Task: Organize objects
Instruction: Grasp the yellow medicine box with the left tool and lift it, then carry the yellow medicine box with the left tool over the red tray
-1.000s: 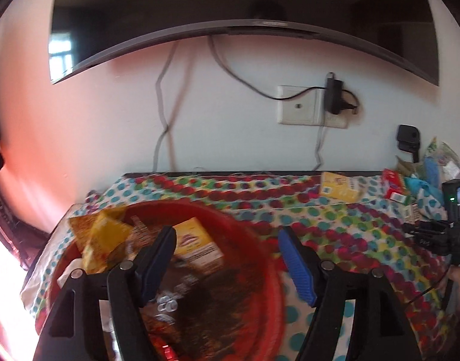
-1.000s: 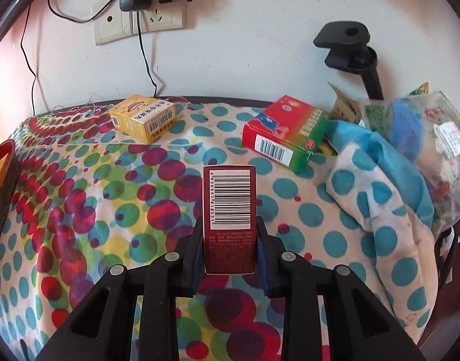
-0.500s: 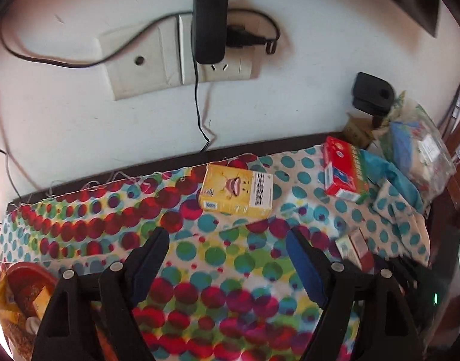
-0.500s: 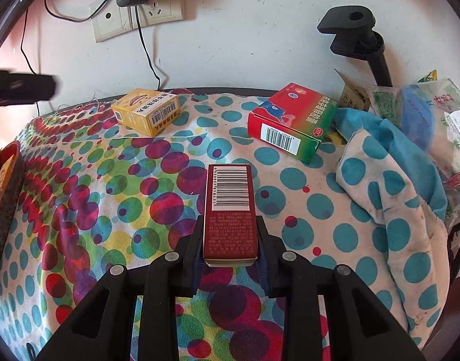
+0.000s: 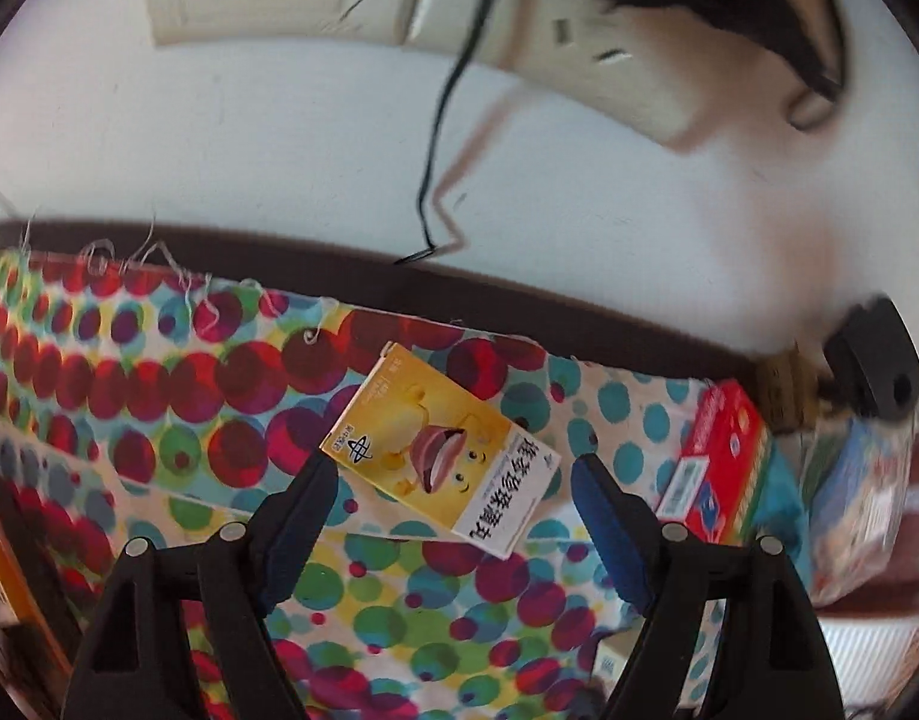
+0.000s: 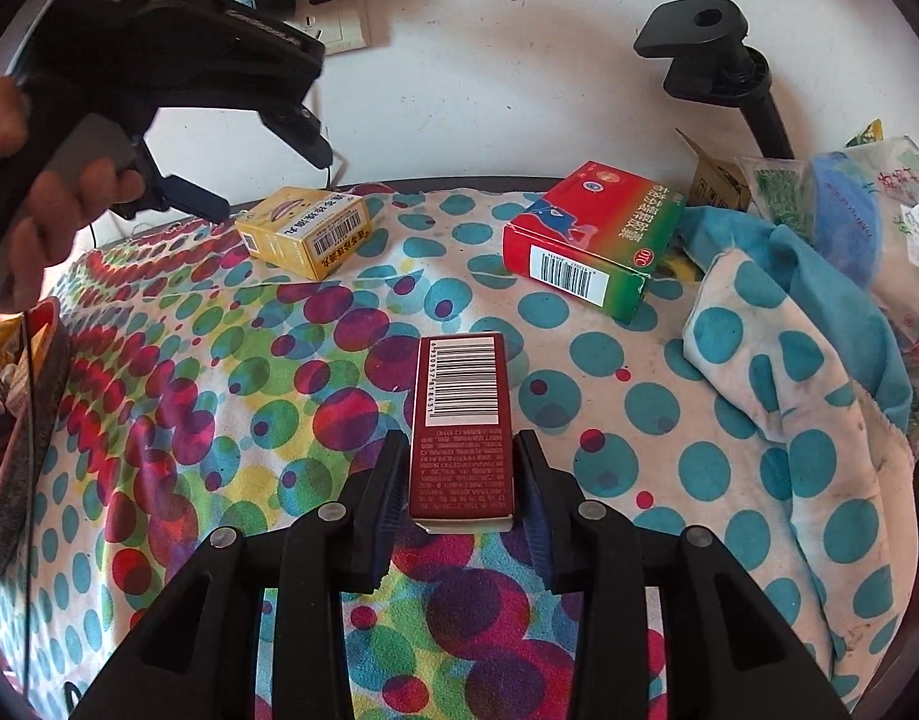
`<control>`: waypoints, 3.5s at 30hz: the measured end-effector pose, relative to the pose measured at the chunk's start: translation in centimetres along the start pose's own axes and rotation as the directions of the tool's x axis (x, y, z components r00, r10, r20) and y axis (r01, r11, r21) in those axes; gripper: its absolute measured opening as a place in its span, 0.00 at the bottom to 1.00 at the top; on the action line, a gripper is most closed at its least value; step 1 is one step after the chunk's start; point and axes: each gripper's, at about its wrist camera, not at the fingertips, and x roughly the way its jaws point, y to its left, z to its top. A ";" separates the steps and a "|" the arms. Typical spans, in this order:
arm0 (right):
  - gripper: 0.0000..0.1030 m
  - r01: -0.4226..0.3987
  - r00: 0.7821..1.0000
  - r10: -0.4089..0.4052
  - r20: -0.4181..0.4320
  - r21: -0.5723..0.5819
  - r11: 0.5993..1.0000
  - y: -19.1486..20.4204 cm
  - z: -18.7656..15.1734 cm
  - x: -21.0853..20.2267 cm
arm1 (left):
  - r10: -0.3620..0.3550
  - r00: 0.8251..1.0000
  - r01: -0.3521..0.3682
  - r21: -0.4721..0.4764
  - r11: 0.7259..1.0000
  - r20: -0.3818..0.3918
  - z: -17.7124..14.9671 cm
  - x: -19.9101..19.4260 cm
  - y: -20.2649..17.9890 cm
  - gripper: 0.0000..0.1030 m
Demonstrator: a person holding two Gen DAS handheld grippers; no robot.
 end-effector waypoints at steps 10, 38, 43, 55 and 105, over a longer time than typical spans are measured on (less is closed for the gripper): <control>0.39 -0.050 0.999 0.050 0.009 0.039 0.998 -0.3 -0.1 -0.3 | 0.083 0.995 -0.097 -0.332 0.938 -0.055 0.2 3.3 0.9 0.80; 0.39 0.003 1.000 -0.004 0.004 0.025 1.000 0.3 -0.1 -0.1 | 0.090 0.995 -0.088 -0.061 0.994 0.035 -5.9 -2.9 3.9 0.56; 0.39 0.041 0.999 -0.041 -0.002 0.003 0.999 0.5 -0.2 -0.1 | 0.079 0.997 -0.078 -0.045 0.996 0.021 -7.7 -4.9 6.2 0.56; 0.39 0.071 0.997 -0.071 -0.005 -0.014 0.997 0.4 -0.6 0.2 | 0.078 0.997 -0.077 0.055 0.995 -0.003 -13.5 -8.1 8.0 0.56; 0.45 0.124 0.992 -0.124 -0.009 -0.002 0.992 0.9 -0.9 -0.3 | 0.176 0.978 -0.187 0.089 0.978 0.115 -21.6 -22.8 23.2 0.56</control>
